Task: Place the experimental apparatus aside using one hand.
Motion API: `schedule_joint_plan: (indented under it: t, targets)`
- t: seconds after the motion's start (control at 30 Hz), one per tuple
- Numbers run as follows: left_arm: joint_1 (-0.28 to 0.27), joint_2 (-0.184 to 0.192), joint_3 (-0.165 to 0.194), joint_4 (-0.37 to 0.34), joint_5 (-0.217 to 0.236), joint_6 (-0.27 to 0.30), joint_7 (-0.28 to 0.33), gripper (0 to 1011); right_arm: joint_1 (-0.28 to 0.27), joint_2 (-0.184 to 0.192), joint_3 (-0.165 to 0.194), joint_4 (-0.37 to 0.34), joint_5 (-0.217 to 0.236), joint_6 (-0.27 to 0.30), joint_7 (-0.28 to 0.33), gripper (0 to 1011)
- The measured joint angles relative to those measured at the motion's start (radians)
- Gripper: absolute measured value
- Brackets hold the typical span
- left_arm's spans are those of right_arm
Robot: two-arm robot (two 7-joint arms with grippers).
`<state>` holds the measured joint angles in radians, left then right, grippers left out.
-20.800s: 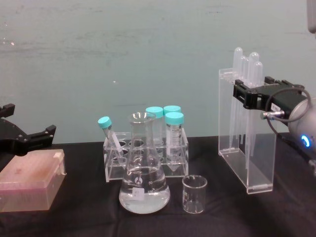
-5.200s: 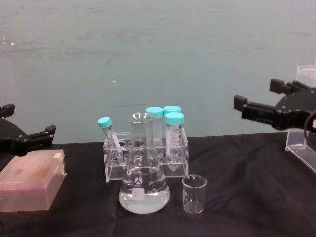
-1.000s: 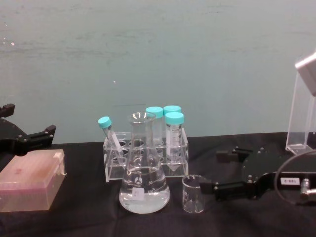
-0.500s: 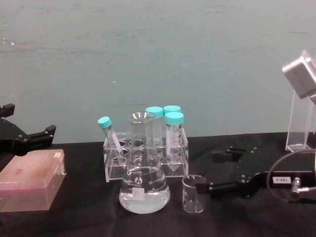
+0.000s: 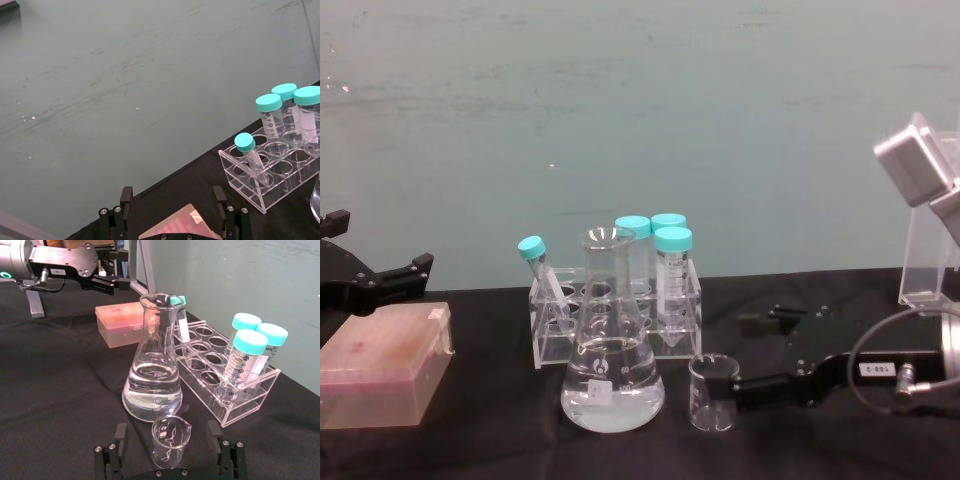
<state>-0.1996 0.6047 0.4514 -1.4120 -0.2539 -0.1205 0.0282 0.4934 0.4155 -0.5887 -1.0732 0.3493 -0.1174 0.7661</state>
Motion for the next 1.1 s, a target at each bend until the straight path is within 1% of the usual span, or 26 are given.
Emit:
schedule_joint_plan:
  t: [0.7, 1.1]
  targets:
    - [0.000, 0.000, 0.000, 0.000, 0.000, 0.000, 0.000, 1000, 0.047, -0.035, -0.019, 0.089, -0.010, -0.004, 0.025, 1003]
    - [0.000, 0.000, 0.000, 0.000, 0.000, 0.000, 0.000, 1000, 0.076, -0.060, -0.023, 0.150, -0.016, -0.016, 0.037, 1003]
